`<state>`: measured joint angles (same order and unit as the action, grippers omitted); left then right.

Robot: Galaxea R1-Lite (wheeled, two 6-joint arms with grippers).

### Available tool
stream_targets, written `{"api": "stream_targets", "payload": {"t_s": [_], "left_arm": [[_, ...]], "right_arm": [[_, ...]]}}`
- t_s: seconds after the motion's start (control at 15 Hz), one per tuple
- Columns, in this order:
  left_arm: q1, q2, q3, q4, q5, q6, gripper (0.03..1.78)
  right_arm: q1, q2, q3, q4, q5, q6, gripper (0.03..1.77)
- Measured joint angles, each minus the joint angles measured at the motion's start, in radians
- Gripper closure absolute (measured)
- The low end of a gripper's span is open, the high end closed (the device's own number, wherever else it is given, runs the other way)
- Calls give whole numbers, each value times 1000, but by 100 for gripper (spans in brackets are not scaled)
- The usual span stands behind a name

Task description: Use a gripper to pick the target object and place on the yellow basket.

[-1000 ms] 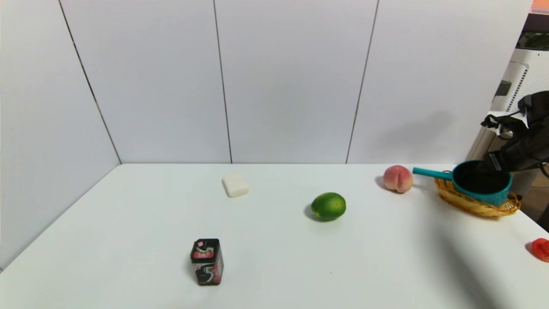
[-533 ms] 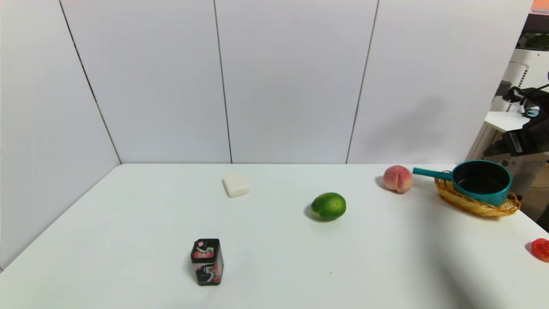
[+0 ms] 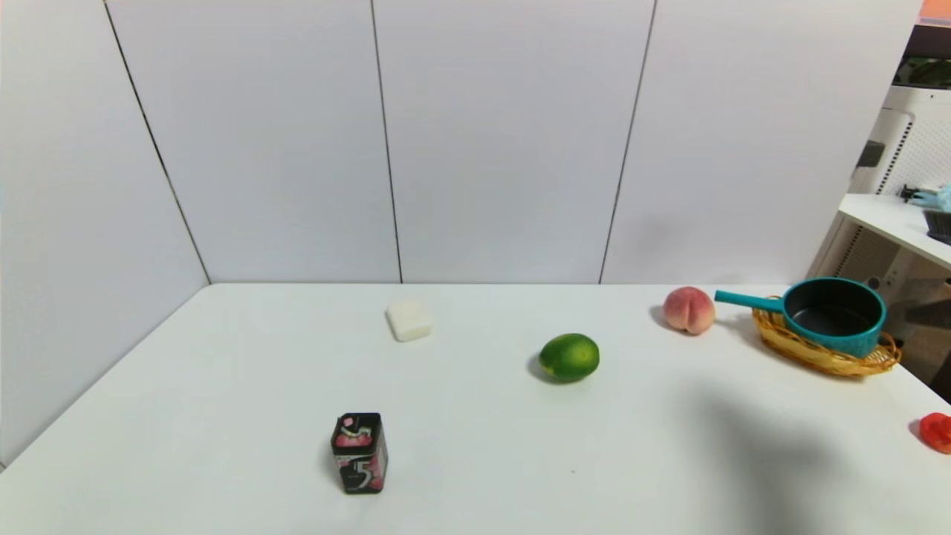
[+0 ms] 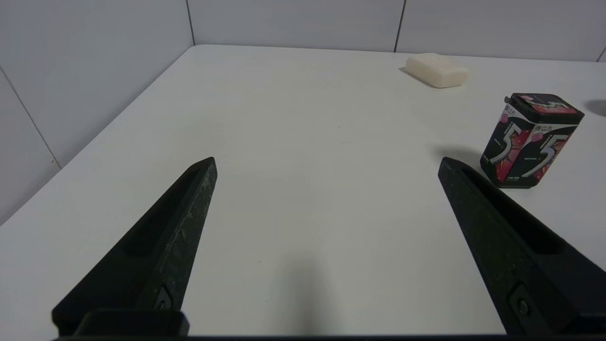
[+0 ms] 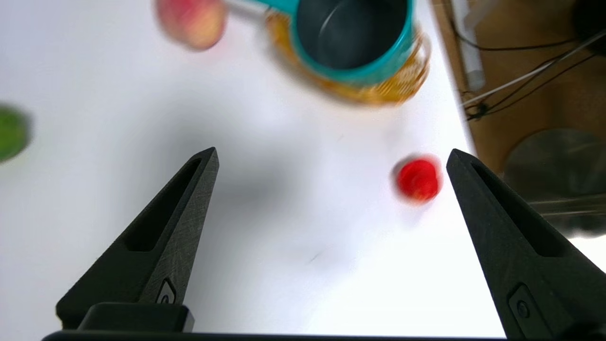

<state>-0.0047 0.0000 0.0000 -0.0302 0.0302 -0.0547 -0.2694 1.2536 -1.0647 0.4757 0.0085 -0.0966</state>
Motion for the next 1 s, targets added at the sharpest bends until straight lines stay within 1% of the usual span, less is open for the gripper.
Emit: {"api": "stream_targets", "payload": {"t_s": [0.13, 0.27, 0.4, 0.53, 0.6, 0.67, 0.8, 0.87, 1.0], "left_arm": [[0, 0, 0, 0, 0, 0, 12], [0, 0, 0, 0, 0, 0, 12], [0, 0, 0, 0, 0, 0, 12], [0, 0, 0, 0, 0, 0, 12], [0, 0, 0, 0, 0, 0, 12], [0, 0, 0, 0, 0, 0, 12], [0, 0, 0, 0, 0, 0, 12], [0, 0, 0, 0, 0, 0, 12], [0, 0, 0, 0, 0, 0, 12]], "right_arm": [[55, -218, 248, -88, -2, 65, 12], [123, -422, 490, -220, -3, 91, 11], [187, -632, 724, -383, -4, 87, 11], [230, -830, 906, -517, -4, 64, 11], [242, -919, 970, -549, -3, 52, 11], [251, -1002, 1011, -552, 0, 46, 11], [260, -1138, 1052, -540, 11, 43, 11], [264, -1178, 1057, -555, 10, 50, 11], [265, -1223, 1063, -554, 0, 102, 11]]}}
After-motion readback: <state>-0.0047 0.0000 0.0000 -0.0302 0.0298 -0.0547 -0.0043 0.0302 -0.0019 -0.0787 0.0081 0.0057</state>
